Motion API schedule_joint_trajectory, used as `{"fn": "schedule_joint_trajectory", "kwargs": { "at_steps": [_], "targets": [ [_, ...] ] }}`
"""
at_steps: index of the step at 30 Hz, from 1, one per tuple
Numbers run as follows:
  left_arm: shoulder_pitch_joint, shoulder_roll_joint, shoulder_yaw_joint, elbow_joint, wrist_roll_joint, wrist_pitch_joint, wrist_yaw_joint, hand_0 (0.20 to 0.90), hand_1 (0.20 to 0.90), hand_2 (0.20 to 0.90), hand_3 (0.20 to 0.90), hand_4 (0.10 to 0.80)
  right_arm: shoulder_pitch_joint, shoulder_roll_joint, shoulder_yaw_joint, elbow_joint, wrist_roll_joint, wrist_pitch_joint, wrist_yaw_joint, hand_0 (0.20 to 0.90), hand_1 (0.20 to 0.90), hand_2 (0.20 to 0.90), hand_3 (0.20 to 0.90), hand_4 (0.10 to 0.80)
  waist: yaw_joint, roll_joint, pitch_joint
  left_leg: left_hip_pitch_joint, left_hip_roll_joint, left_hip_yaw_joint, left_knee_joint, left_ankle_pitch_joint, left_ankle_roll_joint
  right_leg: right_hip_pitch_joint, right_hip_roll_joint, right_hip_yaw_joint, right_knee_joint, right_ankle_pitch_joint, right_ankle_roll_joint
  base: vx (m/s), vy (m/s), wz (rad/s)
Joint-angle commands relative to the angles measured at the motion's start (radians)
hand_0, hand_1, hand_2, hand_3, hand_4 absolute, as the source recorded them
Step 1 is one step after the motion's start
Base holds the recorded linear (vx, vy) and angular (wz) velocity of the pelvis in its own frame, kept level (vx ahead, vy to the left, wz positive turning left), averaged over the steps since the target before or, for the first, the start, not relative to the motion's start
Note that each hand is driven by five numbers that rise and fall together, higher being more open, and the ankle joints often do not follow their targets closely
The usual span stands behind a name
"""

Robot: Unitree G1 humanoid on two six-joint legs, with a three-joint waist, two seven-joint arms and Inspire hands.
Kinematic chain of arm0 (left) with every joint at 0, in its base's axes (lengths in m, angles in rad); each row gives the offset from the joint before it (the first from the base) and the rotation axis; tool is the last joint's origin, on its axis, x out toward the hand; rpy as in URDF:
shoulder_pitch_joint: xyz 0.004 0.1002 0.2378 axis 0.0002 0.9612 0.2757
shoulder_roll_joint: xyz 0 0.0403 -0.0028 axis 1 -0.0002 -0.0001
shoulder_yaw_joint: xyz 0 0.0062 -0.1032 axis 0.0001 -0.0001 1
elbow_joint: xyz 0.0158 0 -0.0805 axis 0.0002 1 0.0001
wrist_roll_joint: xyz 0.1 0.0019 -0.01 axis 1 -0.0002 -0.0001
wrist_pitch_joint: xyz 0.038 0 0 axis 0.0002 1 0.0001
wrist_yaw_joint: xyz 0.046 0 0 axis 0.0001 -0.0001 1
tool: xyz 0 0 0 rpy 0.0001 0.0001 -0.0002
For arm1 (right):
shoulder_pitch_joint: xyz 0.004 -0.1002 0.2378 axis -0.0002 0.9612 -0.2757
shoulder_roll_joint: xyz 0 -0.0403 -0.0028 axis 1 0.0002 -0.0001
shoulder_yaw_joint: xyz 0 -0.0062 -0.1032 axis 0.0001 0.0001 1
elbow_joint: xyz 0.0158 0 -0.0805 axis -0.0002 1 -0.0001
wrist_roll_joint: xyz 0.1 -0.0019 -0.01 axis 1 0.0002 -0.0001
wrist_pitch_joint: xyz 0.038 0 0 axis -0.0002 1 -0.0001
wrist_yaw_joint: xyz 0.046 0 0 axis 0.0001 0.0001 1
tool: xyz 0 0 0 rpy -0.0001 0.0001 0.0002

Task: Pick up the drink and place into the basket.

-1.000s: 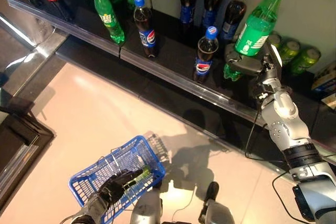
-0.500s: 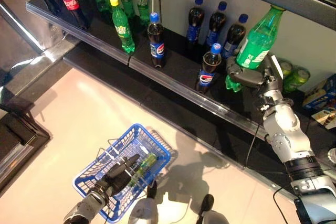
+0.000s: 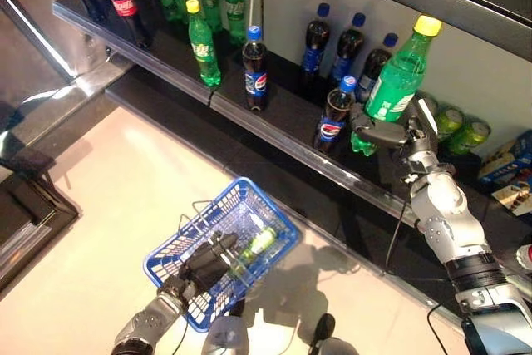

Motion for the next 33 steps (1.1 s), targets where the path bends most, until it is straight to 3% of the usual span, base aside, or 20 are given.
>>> {"fn": "schedule_joint_trajectory", "kwargs": {
  "at_steps": [1, 11, 33],
  "targets": [
    [-0.032, -0.001, -0.059, -0.174, -0.199, 0.001, -0.226, 0.3, 0.3, 0.3, 0.2, 0.1, -0.082, -0.006, -0.014, -0.133, 0.008, -0.166, 0.026, 0.3, 0.3, 0.3, 0.2, 0.1, 0.033, -0.023, -0.254, 0.064, 0.021, 0.071, 0.002, -0.1, 0.008, -0.004, -0.017, -0.013, 0.04, -0.027, 0.011, 0.0, 0.0, 0.0],
    [-0.008, 0.007, -0.083, -0.376, -0.198, 0.02, -0.236, 0.3, 0.3, 0.3, 0.2, 0.1, -0.047, 0.0, -0.015, -0.152, 0.025, -0.17, 0.031, 0.3, 0.3, 0.3, 0.2, 0.1, 0.057, -0.033, -0.263, 0.062, 0.023, 0.047, -0.006, -0.097, 0.004, 0.011, -0.01, -0.031, 0.029, -0.024, 0.013, 0.001, -0.006, 0.08],
    [-0.003, 0.079, -0.194, -0.818, -0.187, 0.022, -0.301, 0.3, 0.3, 0.3, 0.2, 0.1, 0.021, 0.023, 0.041, -0.187, -0.002, -0.183, 0.053, 0.3, 0.3, 0.3, 0.2, 0.1, 0.095, -0.016, -0.27, 0.046, 0.014, 0.007, -0.006, -0.091, 0.006, 0.023, -0.017, -0.05, 0.014, -0.014, 0.022, 0.002, 0.004, 0.03]
  ]
}}
